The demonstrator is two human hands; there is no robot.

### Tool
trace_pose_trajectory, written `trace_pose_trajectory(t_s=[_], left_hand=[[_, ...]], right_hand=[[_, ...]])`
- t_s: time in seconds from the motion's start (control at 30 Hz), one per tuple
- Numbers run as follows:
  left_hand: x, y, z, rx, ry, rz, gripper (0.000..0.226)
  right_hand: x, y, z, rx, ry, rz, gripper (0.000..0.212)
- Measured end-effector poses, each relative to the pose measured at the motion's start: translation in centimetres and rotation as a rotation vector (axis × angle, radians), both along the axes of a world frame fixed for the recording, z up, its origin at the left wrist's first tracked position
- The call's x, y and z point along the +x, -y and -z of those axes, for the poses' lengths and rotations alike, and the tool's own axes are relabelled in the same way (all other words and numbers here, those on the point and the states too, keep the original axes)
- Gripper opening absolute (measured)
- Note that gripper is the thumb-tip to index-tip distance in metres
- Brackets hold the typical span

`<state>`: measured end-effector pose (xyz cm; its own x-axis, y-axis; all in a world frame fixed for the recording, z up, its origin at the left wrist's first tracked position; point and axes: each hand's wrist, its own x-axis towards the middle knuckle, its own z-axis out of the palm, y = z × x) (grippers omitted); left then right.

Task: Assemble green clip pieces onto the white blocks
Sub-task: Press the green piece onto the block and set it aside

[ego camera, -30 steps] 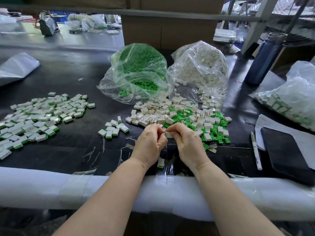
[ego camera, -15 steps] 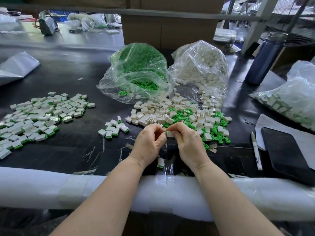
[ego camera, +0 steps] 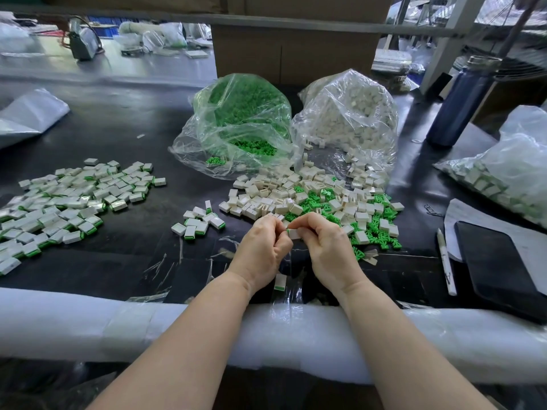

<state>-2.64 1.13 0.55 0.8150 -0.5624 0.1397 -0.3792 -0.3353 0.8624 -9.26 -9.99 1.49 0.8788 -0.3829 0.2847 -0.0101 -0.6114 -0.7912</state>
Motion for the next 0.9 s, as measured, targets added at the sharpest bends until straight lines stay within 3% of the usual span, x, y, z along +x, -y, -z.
trace_pose_trajectory(t_s=[0.17,0.27,0.5,0.9], left_hand=[[0.11,-0.06,-0.23,-0.035,-0.006,0.016,0.015],[0.20,-0.29,-0.54,-0.154,-0.038,0.024,0.007],[0.01,-0.41,-0.79,-0.335,-0.124,-0.001,0.020],[-0.05,-0.19,-0.54,-0.232,-0.027,0.029,0.022]], right_hand=[[0.12,0.29,0.18,0.073,0.008,0.009,0.020],[0.14,0.72,0.23,0.148,0.039,0.037,0.022],[0.46,0.64,0.44,0.247,0.030,-0.008,0.025],[0.51,0.61,0.60,0.300,0.003,0.005,0.029]])
